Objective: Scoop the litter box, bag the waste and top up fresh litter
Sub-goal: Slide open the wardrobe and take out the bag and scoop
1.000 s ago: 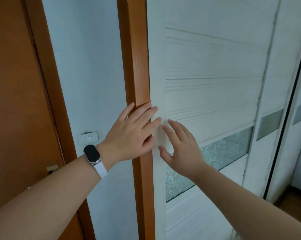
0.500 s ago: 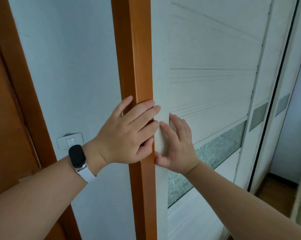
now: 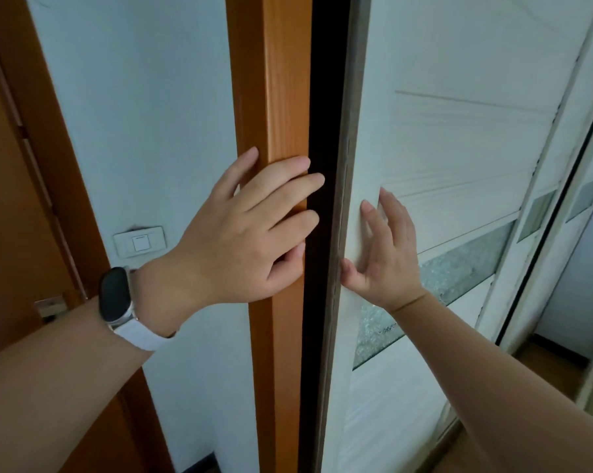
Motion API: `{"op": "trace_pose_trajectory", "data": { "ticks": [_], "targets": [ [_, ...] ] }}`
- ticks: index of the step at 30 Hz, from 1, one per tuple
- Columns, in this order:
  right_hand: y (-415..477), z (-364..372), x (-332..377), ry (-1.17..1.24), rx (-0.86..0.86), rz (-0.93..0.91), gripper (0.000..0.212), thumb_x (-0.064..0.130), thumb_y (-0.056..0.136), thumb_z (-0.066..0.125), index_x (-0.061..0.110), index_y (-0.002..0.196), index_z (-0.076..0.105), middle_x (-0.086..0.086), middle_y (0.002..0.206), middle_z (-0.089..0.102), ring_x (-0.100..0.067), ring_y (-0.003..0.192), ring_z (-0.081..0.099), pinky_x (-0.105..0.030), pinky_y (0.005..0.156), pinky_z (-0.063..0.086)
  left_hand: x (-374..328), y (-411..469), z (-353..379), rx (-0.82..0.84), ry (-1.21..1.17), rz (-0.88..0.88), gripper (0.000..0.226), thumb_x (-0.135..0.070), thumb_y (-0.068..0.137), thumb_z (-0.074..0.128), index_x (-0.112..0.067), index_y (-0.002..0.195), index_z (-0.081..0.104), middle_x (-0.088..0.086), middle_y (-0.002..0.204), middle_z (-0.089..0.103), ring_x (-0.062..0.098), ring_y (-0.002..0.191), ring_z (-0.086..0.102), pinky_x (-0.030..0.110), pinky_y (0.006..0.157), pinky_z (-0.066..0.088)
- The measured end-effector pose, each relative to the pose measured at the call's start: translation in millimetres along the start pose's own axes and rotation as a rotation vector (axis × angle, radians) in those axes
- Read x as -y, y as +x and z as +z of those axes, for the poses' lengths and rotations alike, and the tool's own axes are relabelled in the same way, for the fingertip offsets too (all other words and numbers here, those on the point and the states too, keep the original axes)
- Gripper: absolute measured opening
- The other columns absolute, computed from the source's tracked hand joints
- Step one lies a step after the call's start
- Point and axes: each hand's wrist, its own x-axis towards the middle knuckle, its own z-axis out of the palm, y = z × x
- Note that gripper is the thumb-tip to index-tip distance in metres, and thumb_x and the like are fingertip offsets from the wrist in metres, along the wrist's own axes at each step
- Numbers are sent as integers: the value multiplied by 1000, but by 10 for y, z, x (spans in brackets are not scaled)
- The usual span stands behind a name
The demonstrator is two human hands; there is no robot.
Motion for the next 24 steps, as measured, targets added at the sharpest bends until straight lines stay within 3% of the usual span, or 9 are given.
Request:
{"op": "trace_pose_trajectory", "data": {
  "ticks": [6, 9, 13, 17, 21, 24],
  "targets": [
    [0, -247, -237, -104, 182, 70, 71, 47, 83, 57, 9, 139, 34, -31, 140, 44, -44, 131, 43, -56, 101, 43, -70, 7, -49, 74, 71, -20, 30, -30, 88, 50, -13, 104, 70, 16, 134, 59, 34, 133, 44, 58, 114, 21],
    [-13, -349, -260, -178, 260, 127, 71, 45, 85, 56, 7, 141, 33, -28, 143, 43, -41, 134, 42, -52, 103, 44, -211, 86, -109, 190, 126, -5, 41, -34, 90, 48, -17, 125, 61, 16, 146, 47, 34, 139, 36, 62, 114, 8],
    [-35, -426, -319, -194, 323, 207, 75, 45, 87, 58, 4, 144, 33, -24, 147, 41, -36, 137, 39, -49, 104, 45, -592, 323, -76, 167, 22, -63, 53, -34, 90, 49, -18, 140, 48, 14, 153, 38, 32, 144, 29, 56, 117, 4],
    [-108, -392, -425, -215, 408, 282, 78, 61, 98, 28, 5, 152, 23, -16, 157, 27, -26, 147, 21, -43, 116, 31, -855, 741, 252, 86, -131, -260, 57, -36, 91, 48, -24, 146, 40, 8, 157, 32, 28, 146, 25, 53, 119, 14],
    [-233, -316, -423, -154, 356, 394, 80, 52, 93, 49, 6, 152, 20, -16, 156, 27, -28, 147, 18, -46, 117, 28, -835, 1177, 775, 134, -129, -439, 72, -45, 93, 45, -26, 155, 13, 6, 164, 9, 30, 150, 9, 52, 119, 14],
    [-327, -278, -483, -134, 377, 407, 87, 55, 91, 50, 1, 151, 19, -21, 157, 21, -32, 147, 17, -49, 116, 30, -764, 1357, 1171, 186, -112, -474, 77, -46, 94, 41, -24, 156, 0, 7, 165, -3, 31, 151, 2, 53, 119, 13]
  ]
}}
